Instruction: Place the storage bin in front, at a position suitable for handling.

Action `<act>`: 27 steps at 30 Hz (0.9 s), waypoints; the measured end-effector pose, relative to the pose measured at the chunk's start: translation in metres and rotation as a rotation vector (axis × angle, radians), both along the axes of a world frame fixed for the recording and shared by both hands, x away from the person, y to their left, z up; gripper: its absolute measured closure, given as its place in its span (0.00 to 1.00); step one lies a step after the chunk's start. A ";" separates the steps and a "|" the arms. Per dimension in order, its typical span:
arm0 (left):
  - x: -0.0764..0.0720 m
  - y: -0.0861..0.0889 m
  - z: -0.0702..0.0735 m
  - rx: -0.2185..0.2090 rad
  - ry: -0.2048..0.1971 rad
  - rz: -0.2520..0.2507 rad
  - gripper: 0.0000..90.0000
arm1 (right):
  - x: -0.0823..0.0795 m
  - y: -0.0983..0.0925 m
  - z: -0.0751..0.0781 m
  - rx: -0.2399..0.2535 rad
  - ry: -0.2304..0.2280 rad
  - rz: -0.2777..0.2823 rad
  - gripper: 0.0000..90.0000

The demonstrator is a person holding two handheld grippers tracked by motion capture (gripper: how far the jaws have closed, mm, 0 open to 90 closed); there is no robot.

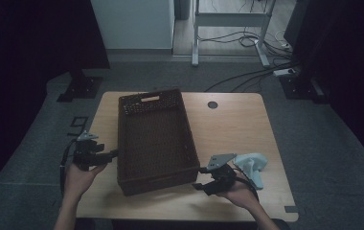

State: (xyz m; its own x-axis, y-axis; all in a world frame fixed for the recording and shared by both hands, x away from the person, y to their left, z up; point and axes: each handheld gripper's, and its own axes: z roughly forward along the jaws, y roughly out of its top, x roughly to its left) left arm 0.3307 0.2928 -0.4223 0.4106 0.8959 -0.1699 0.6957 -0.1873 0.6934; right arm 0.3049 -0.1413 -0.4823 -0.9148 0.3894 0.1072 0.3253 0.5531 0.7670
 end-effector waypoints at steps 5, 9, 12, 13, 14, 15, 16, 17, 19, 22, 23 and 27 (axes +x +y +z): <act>0.001 -0.014 -0.002 0.084 0.027 -0.017 0.40 | -0.005 0.005 0.000 0.007 0.012 0.038 0.44; 0.004 -0.017 -0.009 0.133 0.044 -0.014 0.53 | -0.009 0.010 0.000 -0.004 0.001 0.062 0.44; 0.005 -0.018 -0.010 0.087 0.052 -0.045 0.69 | -0.008 0.010 0.001 -0.016 -0.004 0.060 0.44; 0.005 -0.020 -0.010 0.107 0.049 -0.043 0.72 | -0.007 0.008 0.001 -0.018 -0.008 0.054 0.44; 0.006 -0.022 -0.009 0.122 0.054 -0.039 0.73 | -0.006 0.007 0.001 -0.018 -0.007 0.047 0.44; 0.006 -0.024 -0.008 0.131 0.062 -0.036 0.75 | -0.005 0.005 0.001 -0.019 -0.005 0.037 0.44; 0.007 -0.025 -0.007 0.138 0.067 -0.033 0.75 | -0.003 0.003 0.001 -0.020 -0.005 0.025 0.44; 0.008 -0.026 -0.007 0.147 0.069 -0.035 0.76 | -0.002 0.001 0.001 -0.019 -0.007 0.016 0.44; 0.010 -0.026 -0.007 0.143 0.069 -0.043 0.76 | 0.000 -0.003 0.001 -0.018 -0.009 0.005 0.44; 0.013 -0.028 -0.008 0.131 0.071 -0.049 0.77 | 0.001 -0.008 0.002 -0.018 -0.013 -0.005 0.44; 0.015 -0.032 -0.008 0.137 0.068 -0.057 0.77 | 0.001 -0.009 0.002 -0.020 -0.012 -0.007 0.45; 0.022 -0.046 -0.007 0.161 0.067 -0.086 0.77 | 0.000 -0.017 0.002 -0.025 -0.012 -0.014 0.45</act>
